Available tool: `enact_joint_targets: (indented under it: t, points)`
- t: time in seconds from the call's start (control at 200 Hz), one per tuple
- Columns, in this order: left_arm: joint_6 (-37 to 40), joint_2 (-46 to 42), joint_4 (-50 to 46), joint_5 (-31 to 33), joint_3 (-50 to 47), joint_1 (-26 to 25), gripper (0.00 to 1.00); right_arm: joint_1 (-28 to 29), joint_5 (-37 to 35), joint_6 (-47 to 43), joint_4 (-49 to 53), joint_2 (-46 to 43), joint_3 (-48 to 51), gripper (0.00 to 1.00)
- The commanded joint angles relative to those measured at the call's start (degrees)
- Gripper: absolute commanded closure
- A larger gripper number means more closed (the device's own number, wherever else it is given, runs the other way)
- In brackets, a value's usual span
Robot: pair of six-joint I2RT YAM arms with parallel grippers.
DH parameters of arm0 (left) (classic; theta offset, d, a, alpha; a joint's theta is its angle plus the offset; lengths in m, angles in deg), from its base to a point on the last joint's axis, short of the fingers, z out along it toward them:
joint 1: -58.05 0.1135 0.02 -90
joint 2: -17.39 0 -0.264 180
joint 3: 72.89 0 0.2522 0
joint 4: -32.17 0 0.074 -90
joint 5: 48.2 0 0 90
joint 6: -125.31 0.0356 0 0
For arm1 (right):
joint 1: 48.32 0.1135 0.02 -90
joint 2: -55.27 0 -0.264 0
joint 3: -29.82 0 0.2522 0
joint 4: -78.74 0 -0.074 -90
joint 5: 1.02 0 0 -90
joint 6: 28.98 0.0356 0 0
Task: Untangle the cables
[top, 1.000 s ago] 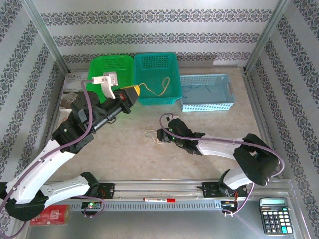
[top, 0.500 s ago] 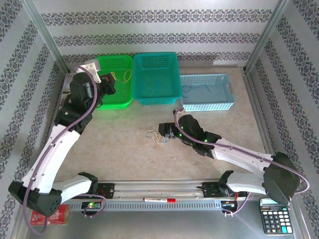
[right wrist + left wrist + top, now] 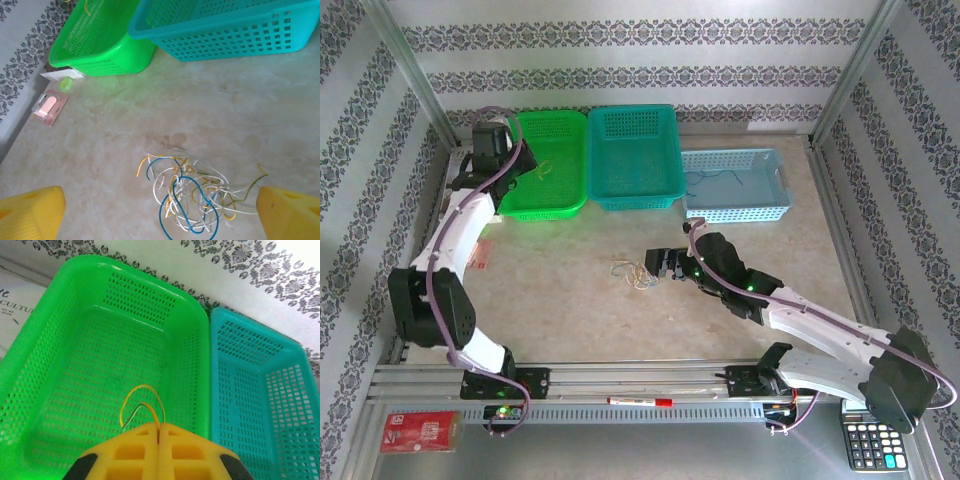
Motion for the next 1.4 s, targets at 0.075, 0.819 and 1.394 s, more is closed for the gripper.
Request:
enact_joint_targets:
  t: [0.075,0.819,1.394]
  points:
    - [3.1,6.7,2.0,-1.8,6.5,1.4,1.00,-0.6,-6.3,2.3,2.1,-0.9,1.0,0.02]
    - [0.1,-1.3,-0.1,-11.3,3.2,1.6,0.16,-3.2,7.4,-1.0,4.1,-4.5,4.0,0.16]
    - [-19.6,-32.2,9.7,-13.4,-39.2,-20.3,0.00,-8.1,12.8,-0.1,4.3,3.2,2.7,0.38]
